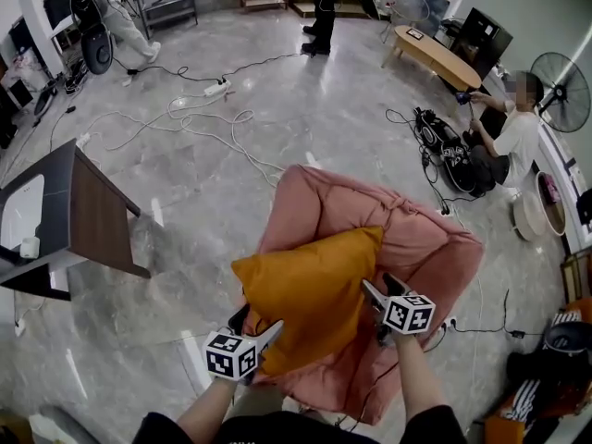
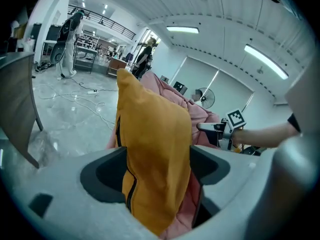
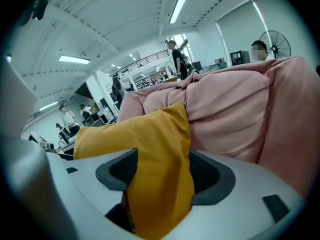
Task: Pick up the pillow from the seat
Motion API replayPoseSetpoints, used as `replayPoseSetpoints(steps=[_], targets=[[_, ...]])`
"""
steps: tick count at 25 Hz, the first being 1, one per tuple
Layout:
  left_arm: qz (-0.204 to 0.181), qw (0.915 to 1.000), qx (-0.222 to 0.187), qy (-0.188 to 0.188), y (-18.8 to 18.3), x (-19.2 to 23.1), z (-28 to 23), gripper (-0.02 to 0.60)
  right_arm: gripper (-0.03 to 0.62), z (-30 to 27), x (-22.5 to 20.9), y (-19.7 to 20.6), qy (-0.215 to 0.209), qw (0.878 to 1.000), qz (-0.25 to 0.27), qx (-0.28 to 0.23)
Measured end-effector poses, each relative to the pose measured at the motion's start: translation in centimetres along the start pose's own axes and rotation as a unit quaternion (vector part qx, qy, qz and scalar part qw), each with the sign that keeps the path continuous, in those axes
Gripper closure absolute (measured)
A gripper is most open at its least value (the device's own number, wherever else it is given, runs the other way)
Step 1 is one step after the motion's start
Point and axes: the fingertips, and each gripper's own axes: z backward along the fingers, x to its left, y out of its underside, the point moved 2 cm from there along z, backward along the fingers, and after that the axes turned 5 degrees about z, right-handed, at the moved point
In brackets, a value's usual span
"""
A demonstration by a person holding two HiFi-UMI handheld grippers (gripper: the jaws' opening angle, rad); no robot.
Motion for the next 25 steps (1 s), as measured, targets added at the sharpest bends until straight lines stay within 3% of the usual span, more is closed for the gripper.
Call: replayPoseSetpoints(steps=[4,10,15,25], targets=[[0.013,0.9999,0.002,0.001,0.3,0.3,-1.1,0.195,0.284,-2.1,-0.8,0.2,-0.029,0.999,0.012,0.024],[-0.001,0.9998,-0.009,-0.016,0.0,0.6,-2.7,0.195,0.26,-5.2,-1.5,0.6,-0.078,0.996,0.003,0.042],[-0.017,0.9992,-0.007,-0.035,0.3,1.0,-4.0,0.195,0.261,-6.5,-1.3,1.3,-0.112,0.992,-0.034,0.043],[-0.024,0.9974,-0.021,-0.064,0.5,1.2,-4.8,0.198,0.358,-5.8,-0.4,2.0,-0.088,0.992,-0.087,-0.001]])
